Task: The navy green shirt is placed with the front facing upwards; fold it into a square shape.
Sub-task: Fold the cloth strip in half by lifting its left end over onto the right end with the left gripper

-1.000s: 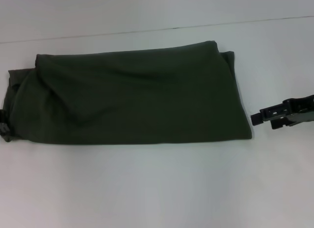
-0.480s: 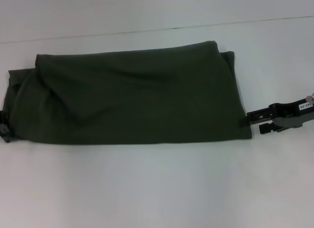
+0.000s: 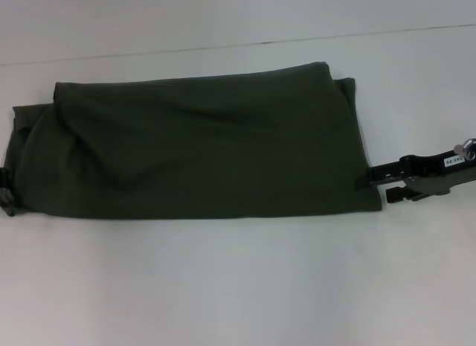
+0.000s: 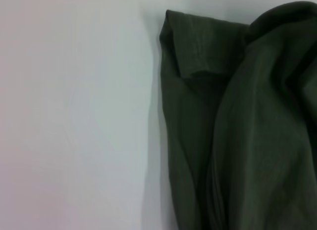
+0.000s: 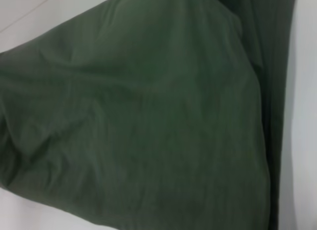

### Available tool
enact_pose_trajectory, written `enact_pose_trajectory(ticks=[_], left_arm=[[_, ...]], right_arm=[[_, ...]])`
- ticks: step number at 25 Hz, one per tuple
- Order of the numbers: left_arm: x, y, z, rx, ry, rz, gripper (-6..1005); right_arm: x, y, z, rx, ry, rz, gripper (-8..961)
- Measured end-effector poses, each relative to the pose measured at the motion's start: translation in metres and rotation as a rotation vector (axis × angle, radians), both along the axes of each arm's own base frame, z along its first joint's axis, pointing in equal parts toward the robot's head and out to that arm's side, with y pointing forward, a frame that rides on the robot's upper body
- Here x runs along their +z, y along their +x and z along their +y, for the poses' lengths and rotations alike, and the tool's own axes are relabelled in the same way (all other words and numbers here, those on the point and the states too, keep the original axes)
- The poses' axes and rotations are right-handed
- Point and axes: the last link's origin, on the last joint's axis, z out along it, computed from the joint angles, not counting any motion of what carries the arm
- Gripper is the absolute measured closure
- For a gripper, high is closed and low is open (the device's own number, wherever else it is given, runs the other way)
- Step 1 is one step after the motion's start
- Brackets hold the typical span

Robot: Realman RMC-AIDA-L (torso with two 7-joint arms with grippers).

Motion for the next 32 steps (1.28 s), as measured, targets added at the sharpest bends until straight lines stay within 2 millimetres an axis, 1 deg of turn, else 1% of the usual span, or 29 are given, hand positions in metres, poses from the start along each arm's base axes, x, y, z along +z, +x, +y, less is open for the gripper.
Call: enact_pose_trajectory(ticks=[8, 14, 22, 32], left_arm=[[0.0, -0.001, -0.001, 0.002, 0.002, 0.001, 970], [0.0, -0.002, -0.001, 0.004, 0.003, 0.002, 969], [0.001, -0.003, -0.001, 0.004, 0.003, 0.002, 969], [0.0, -0.001, 0.0, 0.0, 0.0, 0.001, 969]], right_arm=[[-0.008, -0.006, 0.002, -0.001, 0.015, 0.031, 24], [-0.013, -0.007, 0.002, 0.001, 0.008, 0.033, 24], [-0.014, -0.006, -0.001, 0.008, -0.025, 0.015, 24], [-0.015, -0.005, 0.0, 0.011, -0.006, 0.015, 24]])
